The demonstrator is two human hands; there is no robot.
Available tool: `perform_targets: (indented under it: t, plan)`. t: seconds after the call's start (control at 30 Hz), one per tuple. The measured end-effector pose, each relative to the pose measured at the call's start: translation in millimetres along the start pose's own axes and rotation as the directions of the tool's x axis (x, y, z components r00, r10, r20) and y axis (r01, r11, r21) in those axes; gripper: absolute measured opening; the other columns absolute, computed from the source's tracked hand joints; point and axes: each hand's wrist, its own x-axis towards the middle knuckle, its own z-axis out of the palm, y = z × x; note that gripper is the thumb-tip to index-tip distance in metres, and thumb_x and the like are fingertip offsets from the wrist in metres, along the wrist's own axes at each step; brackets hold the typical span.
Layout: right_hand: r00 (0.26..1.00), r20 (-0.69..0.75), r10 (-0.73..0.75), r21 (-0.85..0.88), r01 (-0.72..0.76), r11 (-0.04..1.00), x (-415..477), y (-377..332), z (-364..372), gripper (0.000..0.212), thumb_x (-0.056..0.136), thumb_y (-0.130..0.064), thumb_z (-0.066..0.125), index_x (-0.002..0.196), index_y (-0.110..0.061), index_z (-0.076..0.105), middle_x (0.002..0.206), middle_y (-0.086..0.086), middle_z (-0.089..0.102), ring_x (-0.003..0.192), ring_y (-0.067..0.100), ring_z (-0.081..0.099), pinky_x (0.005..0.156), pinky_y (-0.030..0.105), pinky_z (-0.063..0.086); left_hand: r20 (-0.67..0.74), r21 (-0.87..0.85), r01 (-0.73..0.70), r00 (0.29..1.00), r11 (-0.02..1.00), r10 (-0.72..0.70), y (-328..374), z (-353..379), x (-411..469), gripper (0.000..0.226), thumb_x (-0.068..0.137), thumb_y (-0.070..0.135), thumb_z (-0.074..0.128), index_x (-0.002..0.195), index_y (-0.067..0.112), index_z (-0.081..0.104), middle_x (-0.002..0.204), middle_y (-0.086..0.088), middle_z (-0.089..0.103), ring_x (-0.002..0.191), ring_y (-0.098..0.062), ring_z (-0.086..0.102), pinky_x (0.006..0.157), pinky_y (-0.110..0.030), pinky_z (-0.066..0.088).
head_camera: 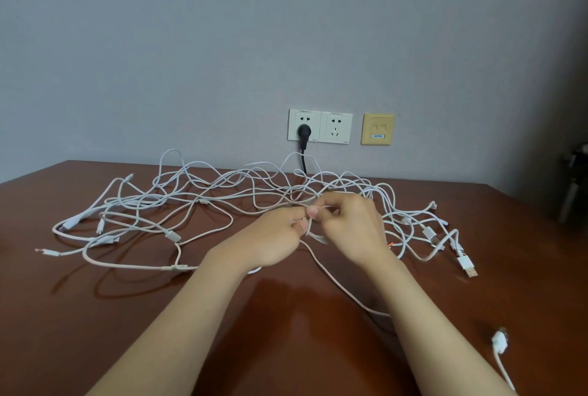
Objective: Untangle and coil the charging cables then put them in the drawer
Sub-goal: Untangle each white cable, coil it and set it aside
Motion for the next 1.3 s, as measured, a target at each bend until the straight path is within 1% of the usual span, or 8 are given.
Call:
perform_targets:
  t: [0.23, 0.37, 0.53, 0.67, 0.83, 1.0, 1.13, 1.3]
  plan:
    - [0.996, -0.066, 0.056, 0.03, -0.055, 0.998, 3, 2, 0, 0.013, 0.083, -0.026, 0.063, 0.07, -0.029, 0.066, 0.074, -0.002, 0.069, 0.082, 0.022, 0.061, 0.073, 0.03, 0.047, 0.001, 0.059, -0.069, 0.998, 0.996, 0.069, 8, 1, -4, 0.03, 0.1, 0.026, 0.035, 0.124, 0.023, 0.054, 0.119, 0.002, 0.059, 0.115, -0.017, 0.05, 0.092, -0.028, 0.035]
    - [0.993, -0.031, 0.112, 0.261, -0.1, 0.96, 8, 7, -2, 0.028, 0.08, -0.02, 0.069, 0.055, -0.033, 0.063, 0.053, -0.014, 0.061, 0.064, 0.011, 0.059, 0.066, 0.026, 0.047, 0.021, 0.09, -0.083, 0.996, 0.993, 0.081, 12, 0, -5, 0.032, 0.099, 0.026, 0.04, 0.128, 0.023, 0.054, 0.129, 0.002, 0.056, 0.12, -0.017, 0.049, 0.091, -0.024, 0.035]
    - [0.914, 0.383, 0.135, 0.675, -0.377, 0.634, 9, 10, -20, 0.011, 0.074, -0.02, 0.069, 0.066, -0.011, 0.07, 0.058, 0.004, 0.064, 0.052, 0.011, 0.056, 0.056, 0.019, 0.043, 0.001, -0.101, -0.174, 0.985, 0.98, 0.175, 17, 0, -8, 0.025, 0.099, 0.02, 0.041, 0.11, 0.024, 0.063, 0.099, 0.016, 0.061, 0.089, 0.004, 0.054, 0.083, -0.008, 0.036]
    - [0.839, 0.527, 0.132, 0.783, -0.541, 0.307, 7, 12, -12, 0.027, 0.085, -0.009, 0.049, 0.06, -0.012, 0.06, 0.043, -0.004, 0.047, 0.032, 0.002, 0.031, 0.034, 0.012, 0.018, -0.138, -0.179, -0.219, 0.971, 0.959, 0.196, 17, 3, -5, 0.025, 0.089, 0.036, 0.04, 0.091, 0.024, 0.061, 0.095, -0.011, 0.066, 0.089, -0.022, 0.058, 0.088, -0.038, 0.042]
    - [0.946, 0.285, 0.156, 0.707, -0.318, 0.631, 6, -1, 7, 0.046, 0.09, -0.011, 0.054, 0.045, -0.02, 0.057, 0.037, -0.008, 0.036, 0.03, 0.001, 0.025, 0.034, 0.012, 0.016, -0.332, 0.048, -0.1, 0.937, 0.994, 0.11, 11, -2, -3, 0.019, 0.098, 0.018, 0.041, 0.092, 0.01, 0.056, 0.092, -0.004, 0.063, 0.093, -0.027, 0.055, 0.08, -0.033, 0.038]
    - [0.991, 0.126, -0.038, 0.287, 0.0, 0.958, 2, -7, 22, 0.039, 0.094, -0.022, 0.053, 0.055, -0.032, 0.053, 0.044, -0.012, 0.048, 0.051, 0.003, 0.045, 0.055, 0.018, 0.032, -0.501, 0.17, 0.016, 0.862, 0.985, 0.073, 9, -4, 0, 0.021, 0.094, 0.007, 0.039, 0.075, 0.014, 0.034, 0.106, -0.009, 0.06, 0.105, -0.034, 0.051, 0.069, -0.033, 0.027]
    - [0.967, 0.138, -0.213, -0.124, 0.23, 0.965, -8, -17, 18, 0.023, 0.098, -0.028, 0.038, 0.089, -0.02, 0.058, 0.081, 0.003, 0.061, 0.087, 0.03, 0.053, 0.065, 0.029, 0.025, -0.484, 0.207, 0.052, 0.873, 0.977, 0.056, 5, -3, -1, 0.03, 0.097, 0.012, 0.039, 0.07, 0.018, 0.029, 0.093, -0.007, 0.053, 0.102, -0.035, 0.05, 0.065, -0.031, 0.021]
    - [0.928, 0.037, -0.371, -0.298, 0.365, 0.882, -6, -14, 8, 0.022, 0.098, -0.026, 0.041, 0.101, -0.015, 0.059, 0.103, 0.003, 0.053, 0.094, 0.026, 0.052, 0.065, 0.031, 0.033, -0.443, 0.174, 0.018, 0.894, 0.985, 0.062, 3, -7, 1, 0.016, 0.098, 0.015, 0.039, 0.107, 0.008, 0.05, 0.097, -0.008, 0.061, 0.096, -0.032, 0.052, 0.07, -0.033, 0.031]
